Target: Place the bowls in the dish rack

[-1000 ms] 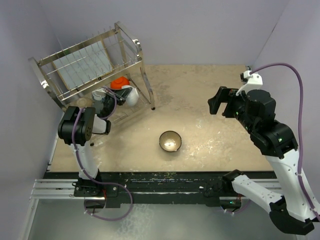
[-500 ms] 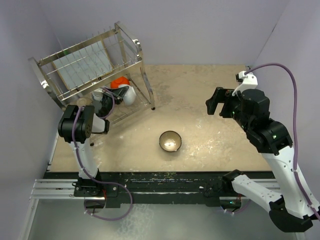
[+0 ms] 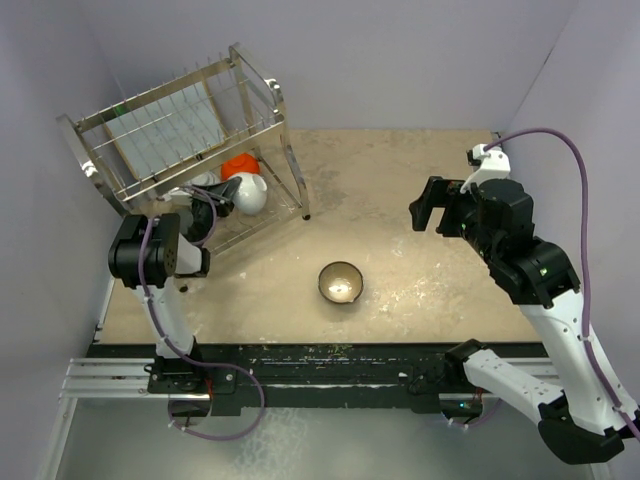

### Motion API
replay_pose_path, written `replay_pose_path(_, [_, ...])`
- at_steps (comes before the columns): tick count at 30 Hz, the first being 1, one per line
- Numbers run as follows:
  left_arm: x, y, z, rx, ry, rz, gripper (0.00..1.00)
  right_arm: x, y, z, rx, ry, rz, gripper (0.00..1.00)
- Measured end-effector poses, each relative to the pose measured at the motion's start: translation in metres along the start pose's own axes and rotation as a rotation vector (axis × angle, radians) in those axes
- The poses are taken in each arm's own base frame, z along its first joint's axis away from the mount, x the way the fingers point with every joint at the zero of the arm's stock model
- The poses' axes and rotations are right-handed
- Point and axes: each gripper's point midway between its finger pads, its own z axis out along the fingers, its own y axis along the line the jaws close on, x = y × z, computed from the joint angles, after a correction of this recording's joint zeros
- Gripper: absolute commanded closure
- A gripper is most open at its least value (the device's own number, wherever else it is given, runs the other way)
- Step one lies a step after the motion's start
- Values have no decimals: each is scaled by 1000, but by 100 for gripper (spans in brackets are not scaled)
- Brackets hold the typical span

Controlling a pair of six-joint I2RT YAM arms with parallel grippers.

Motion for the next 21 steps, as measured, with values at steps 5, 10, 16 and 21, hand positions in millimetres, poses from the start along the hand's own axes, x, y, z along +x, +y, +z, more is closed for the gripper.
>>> replay_pose_path(5, [-14,15,-13,-54,-59,-24,65,-1,1,0,-3,-5,1,1])
replay_pose_path(10, [-22,22,-21,-79,-87,-36,61,-2,2,1,-7,-8,3,1])
replay_pose_path(16, [-31,33,-32,-119,-127,-33,54,-2,2,1,-7,-8,3,1])
replay_pose_path(21, [-35,36,-37,-132,-141,-9,52,-2,2,1,-9,-7,2,1])
